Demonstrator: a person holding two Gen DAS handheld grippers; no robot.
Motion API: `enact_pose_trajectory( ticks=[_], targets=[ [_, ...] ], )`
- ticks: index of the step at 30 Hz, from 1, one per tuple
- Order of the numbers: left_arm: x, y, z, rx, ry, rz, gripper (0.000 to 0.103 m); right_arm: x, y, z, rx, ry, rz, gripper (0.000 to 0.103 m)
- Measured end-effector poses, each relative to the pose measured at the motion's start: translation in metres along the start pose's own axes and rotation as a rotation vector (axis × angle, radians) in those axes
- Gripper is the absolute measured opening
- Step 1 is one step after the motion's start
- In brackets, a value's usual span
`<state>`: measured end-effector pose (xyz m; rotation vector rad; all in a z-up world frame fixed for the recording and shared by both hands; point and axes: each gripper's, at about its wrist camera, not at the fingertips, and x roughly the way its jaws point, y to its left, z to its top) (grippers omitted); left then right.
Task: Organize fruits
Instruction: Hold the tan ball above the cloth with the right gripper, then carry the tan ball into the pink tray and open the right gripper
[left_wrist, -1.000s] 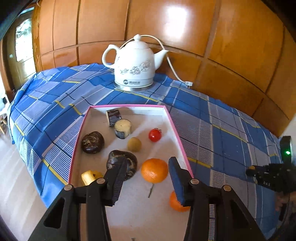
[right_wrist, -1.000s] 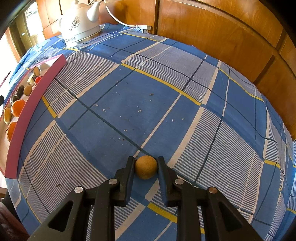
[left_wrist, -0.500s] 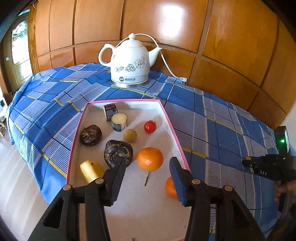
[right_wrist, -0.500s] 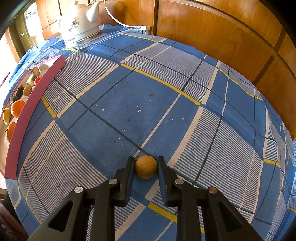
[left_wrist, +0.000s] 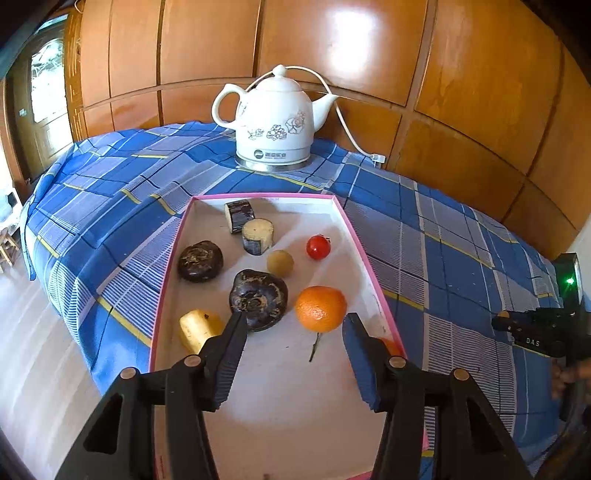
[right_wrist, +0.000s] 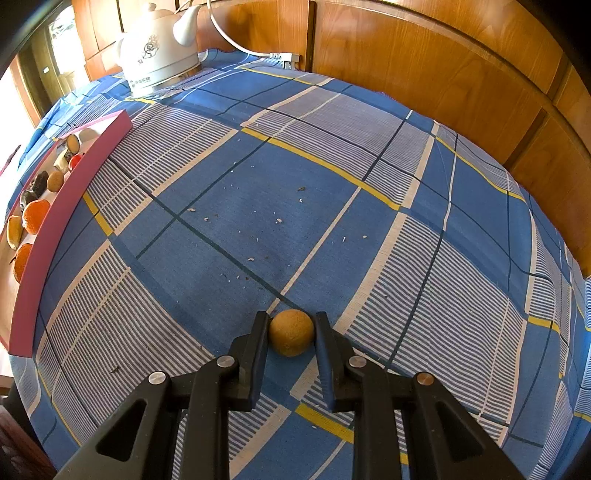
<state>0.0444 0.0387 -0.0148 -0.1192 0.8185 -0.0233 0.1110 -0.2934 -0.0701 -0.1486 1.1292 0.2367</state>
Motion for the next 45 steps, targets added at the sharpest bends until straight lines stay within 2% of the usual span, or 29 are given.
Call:
enact_pose_trajectory(
  ticks=[16,21,26,32,39,45],
  targets=[
    [0.000,0.023,-0.003,-0.050,0.009,0.020,0.057,0.000,0.001,0.001,0.007,-0.005,-0.007,0.024],
    [-0.002,0.033,-0.005,-0.069,0.015,0.032,0.061,-0.001,0.002,-0.001,0.002,-0.013,-0.015,0.024],
    [-0.004,0.048,-0.006,-0.099,0.014,0.055,0.064,-0.002,0.003,0.004,0.022,0.020,-0.022,0.024],
    [-0.003,0.059,-0.009,-0.122,0.020,0.067,0.065,-0.018,0.035,0.016,0.020,-0.018,0.088,0.024],
    [-0.006,0.059,-0.010,-0.117,0.004,0.056,0.065,-0.041,0.105,0.050,-0.040,-0.125,0.265,0.024],
    [-0.007,0.058,-0.010,-0.105,-0.011,0.051,0.065,-0.042,0.156,0.081,-0.074,-0.170,0.340,0.024]
  ],
)
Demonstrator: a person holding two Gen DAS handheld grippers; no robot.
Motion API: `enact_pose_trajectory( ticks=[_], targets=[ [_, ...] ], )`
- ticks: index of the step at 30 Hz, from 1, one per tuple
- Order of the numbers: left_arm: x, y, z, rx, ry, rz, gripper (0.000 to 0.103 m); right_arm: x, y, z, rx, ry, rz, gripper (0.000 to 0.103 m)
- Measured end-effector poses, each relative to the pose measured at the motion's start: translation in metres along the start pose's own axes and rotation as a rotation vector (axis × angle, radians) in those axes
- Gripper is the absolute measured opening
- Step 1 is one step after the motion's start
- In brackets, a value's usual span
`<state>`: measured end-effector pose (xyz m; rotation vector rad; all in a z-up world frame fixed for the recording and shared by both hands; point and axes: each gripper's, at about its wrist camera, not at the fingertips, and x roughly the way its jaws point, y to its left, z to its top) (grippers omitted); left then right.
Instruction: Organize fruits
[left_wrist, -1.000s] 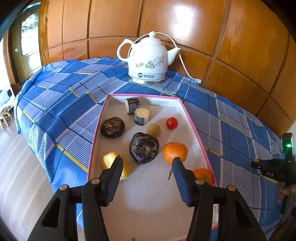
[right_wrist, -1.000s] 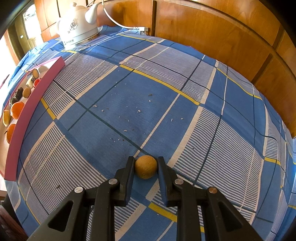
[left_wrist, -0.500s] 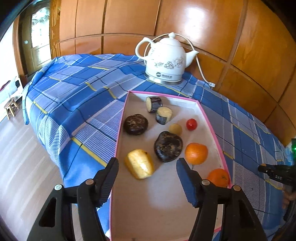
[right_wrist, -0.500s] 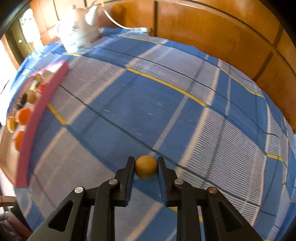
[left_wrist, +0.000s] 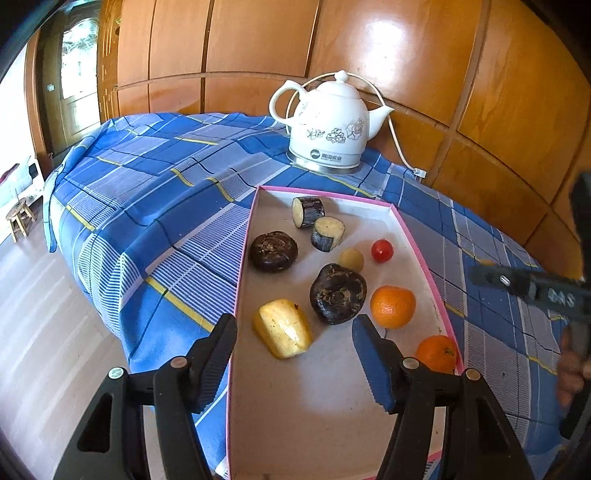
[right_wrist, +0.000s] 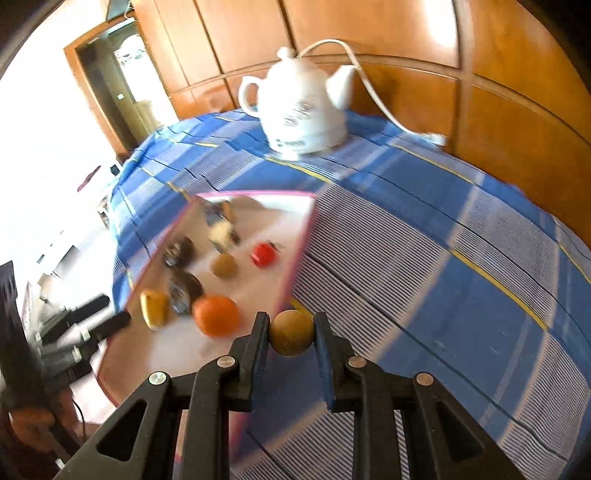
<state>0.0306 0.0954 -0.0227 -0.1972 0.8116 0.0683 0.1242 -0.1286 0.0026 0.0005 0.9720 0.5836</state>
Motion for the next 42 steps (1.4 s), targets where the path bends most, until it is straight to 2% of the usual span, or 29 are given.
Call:
enact_pose_trajectory(
  ticks=[8,13,16,27,42],
  targets=[
    [0.002,-0.003,-0.003,0.014,0.001,-0.011,0.065,0.045,0.036,0.026,-0.019,0.009,0.029,0.024],
    [0.006,-0.002,-0.005,0.013,0.010,-0.005,0.065,0.066,0.038,0.028,-0.017,0.039,0.020,0.026],
    [0.008,-0.002,-0.006,0.009,0.015,-0.002,0.065,0.069,0.033,0.027,0.010,0.033,0.031,0.031],
    [0.005,-0.006,-0.008,0.019,0.006,0.014,0.066,0.039,0.011,0.006,0.116,-0.029,0.026,0.032],
    [-0.011,-0.016,-0.012,0.039,-0.042,0.027,0.078,0.014,0.033,-0.034,0.107,-0.062,-0.042,0.034]
  ],
)
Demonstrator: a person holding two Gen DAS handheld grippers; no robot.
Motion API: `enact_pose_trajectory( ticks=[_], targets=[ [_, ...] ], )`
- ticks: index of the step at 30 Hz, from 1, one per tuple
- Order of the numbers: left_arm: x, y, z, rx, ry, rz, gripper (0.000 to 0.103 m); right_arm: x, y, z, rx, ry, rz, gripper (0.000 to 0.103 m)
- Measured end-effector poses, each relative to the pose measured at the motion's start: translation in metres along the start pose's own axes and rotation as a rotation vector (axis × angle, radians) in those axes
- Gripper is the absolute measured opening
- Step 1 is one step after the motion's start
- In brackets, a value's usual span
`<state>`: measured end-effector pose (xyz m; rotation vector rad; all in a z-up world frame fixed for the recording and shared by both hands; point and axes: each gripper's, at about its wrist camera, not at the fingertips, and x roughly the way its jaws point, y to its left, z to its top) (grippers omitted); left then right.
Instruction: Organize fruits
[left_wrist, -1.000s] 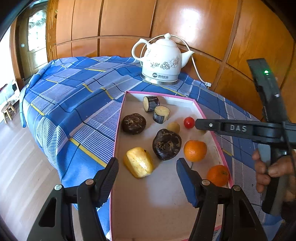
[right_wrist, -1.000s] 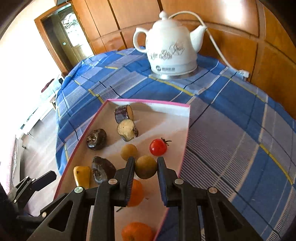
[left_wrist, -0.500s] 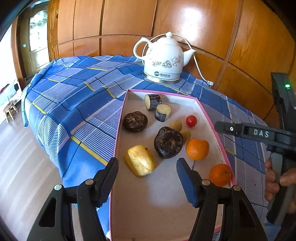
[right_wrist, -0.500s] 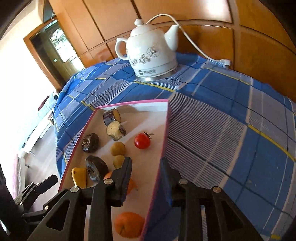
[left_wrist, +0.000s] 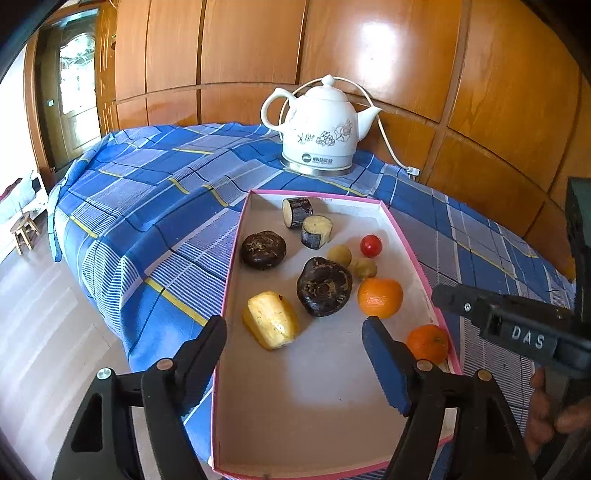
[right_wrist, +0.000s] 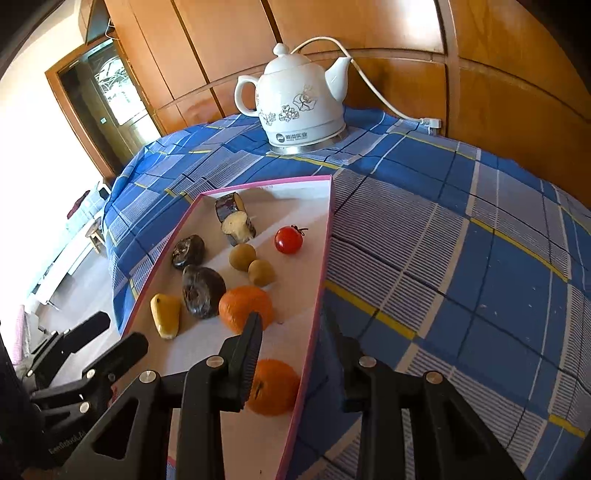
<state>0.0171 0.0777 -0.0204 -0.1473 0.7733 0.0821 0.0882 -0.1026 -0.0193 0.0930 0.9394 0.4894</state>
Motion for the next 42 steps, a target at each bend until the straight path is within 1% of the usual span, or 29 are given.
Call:
enact_pose_trajectory(
  ticks=[7,9,10,12,13,16,18,26,32,42],
  targets=[
    [-0.011,0.000,-0.003,-0.004,-0.036,0.007,0.091,-0.022,0.011,-0.017,-0.024,-0.053,-0.058,0.037],
    [-0.015,-0.001,-0.004,-0.002,-0.050,0.009,0.095,-0.028,0.015,-0.022,-0.040,-0.069,-0.079,0.039],
    [-0.017,-0.001,-0.005,-0.002,-0.058,0.011,0.098,-0.032,0.016,-0.025,-0.044,-0.080,-0.094,0.042],
    [-0.022,0.000,-0.007,-0.006,-0.073,0.014,0.101,-0.037,0.018,-0.031,-0.042,-0.097,-0.117,0.046],
    [-0.023,0.000,-0.008,-0.009,-0.077,0.017,0.103,-0.040,0.019,-0.034,-0.043,-0.107,-0.132,0.046],
    [-0.027,0.001,-0.012,-0.019,-0.082,0.024,0.103,-0.048,0.022,-0.043,-0.042,-0.137,-0.177,0.047],
    [-0.028,0.001,-0.013,-0.021,-0.078,0.030,0.103,-0.051,0.023,-0.047,-0.039,-0.145,-0.200,0.050],
    [-0.035,-0.002,-0.013,-0.017,-0.106,0.052,0.103,-0.057,0.025,-0.049,-0.038,-0.167,-0.238,0.051],
    [-0.038,-0.003,-0.012,-0.011,-0.124,0.080,0.103,-0.058,0.028,-0.050,-0.043,-0.171,-0.239,0.051],
    [-0.039,-0.005,-0.012,0.003,-0.144,0.097,0.103,-0.060,0.028,-0.049,-0.044,-0.180,-0.239,0.051]
  ],
)
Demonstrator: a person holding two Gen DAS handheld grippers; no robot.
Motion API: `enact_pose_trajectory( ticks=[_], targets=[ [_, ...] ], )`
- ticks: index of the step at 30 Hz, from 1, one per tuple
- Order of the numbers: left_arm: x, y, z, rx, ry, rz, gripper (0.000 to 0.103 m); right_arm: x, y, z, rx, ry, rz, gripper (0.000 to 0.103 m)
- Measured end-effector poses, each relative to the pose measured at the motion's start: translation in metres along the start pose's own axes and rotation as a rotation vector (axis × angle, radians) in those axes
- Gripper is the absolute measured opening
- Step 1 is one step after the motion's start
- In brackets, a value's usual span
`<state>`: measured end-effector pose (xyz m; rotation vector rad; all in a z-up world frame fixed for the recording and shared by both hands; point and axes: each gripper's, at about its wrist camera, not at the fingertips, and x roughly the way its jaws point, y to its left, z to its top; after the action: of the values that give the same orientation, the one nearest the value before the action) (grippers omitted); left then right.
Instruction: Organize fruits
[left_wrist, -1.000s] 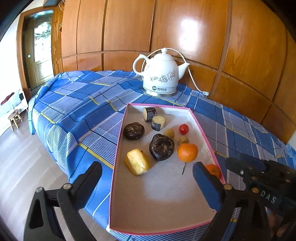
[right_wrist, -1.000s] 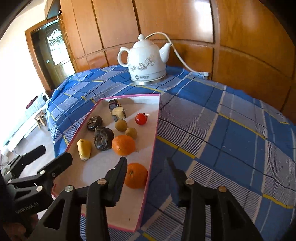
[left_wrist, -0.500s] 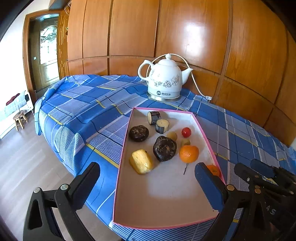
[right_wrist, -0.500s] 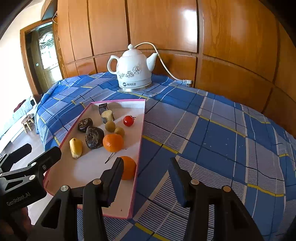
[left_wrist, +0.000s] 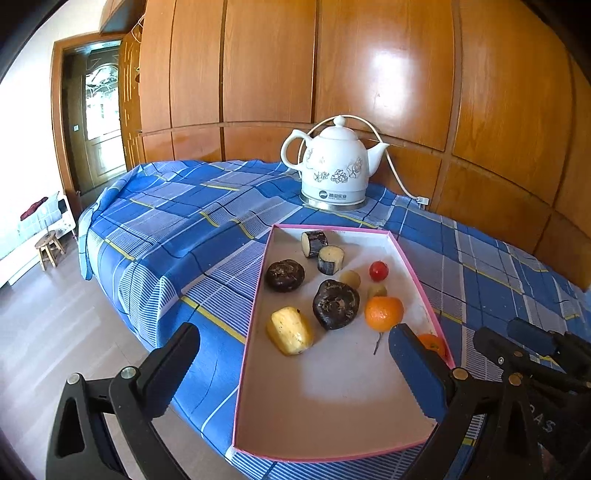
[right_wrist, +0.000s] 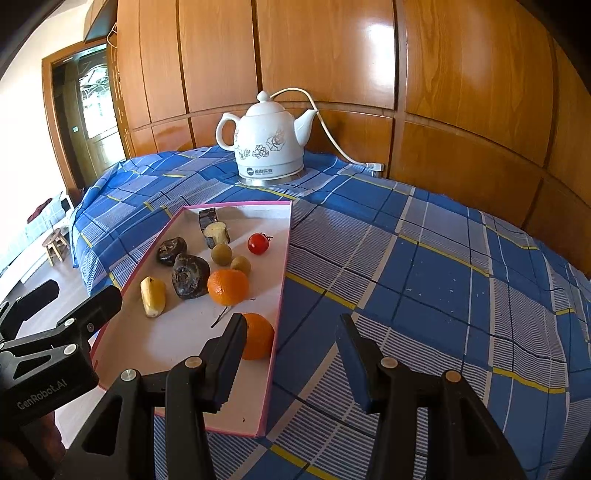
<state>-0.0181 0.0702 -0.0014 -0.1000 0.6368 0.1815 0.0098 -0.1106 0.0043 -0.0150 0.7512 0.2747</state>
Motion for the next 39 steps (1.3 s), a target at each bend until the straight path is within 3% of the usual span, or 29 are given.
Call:
enact_pose_trajectory(
  ticks=[39],
  targets=[
    [-0.0047,0.0014,0.0009,-0.002,-0.019,0.007,0.103,-0.0019,0.0016,-0.0013,-0.012,-0.015,0.010,0.051]
  ],
)
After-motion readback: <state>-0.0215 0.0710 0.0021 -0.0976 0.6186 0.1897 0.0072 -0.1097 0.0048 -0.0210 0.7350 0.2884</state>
